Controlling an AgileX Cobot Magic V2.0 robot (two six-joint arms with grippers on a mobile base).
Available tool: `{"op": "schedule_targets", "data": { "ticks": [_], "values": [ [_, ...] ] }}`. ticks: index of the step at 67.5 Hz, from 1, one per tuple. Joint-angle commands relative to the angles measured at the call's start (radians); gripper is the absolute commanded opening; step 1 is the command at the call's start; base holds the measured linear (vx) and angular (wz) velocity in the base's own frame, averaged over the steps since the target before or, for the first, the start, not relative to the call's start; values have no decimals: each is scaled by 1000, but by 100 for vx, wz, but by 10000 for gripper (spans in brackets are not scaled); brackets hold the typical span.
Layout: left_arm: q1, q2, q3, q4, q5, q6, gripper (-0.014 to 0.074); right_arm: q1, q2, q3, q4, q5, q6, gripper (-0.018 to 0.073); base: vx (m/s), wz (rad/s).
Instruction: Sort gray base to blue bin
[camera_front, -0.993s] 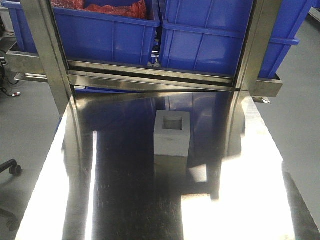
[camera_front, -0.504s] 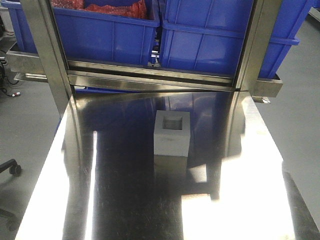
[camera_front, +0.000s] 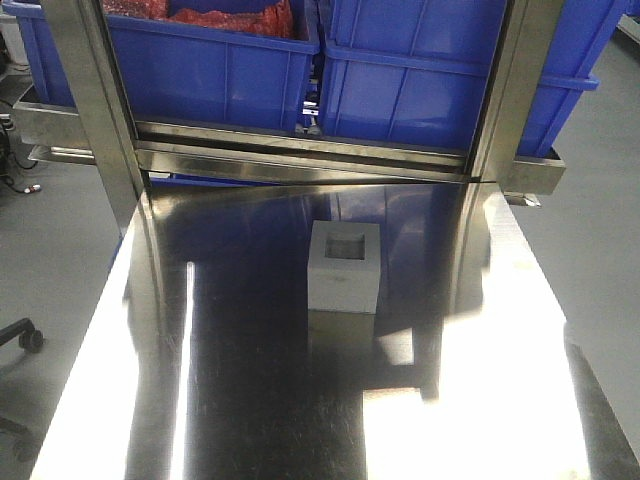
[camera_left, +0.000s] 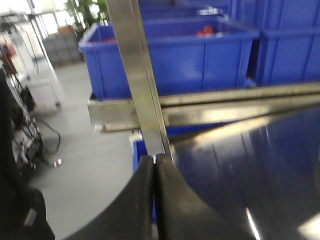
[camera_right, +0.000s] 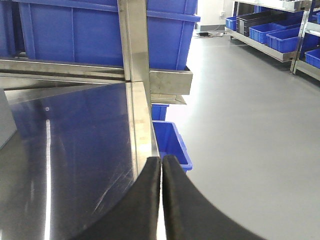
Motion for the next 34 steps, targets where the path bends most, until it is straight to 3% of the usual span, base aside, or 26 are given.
{"op": "schedule_targets", "data": {
  "ticks": [1,11,18,34],
  "values": [
    [-7,75,-59,-10,-32,5,-6,-6,18,2,-8,-75,-12,-5,0,0],
    [-7,91,-53,-11,-17,5,15,-6,18,2,-8,-75,-12,-5,0,0],
    [-7,90,-53,-11,-17,5,113,-6,18,2,-8,-75,-12,-5,0,0],
    [-7,90,-53,-11,-11,5,608,-6,18,2,-8,-75,-12,-5,0,0]
  ]
}}
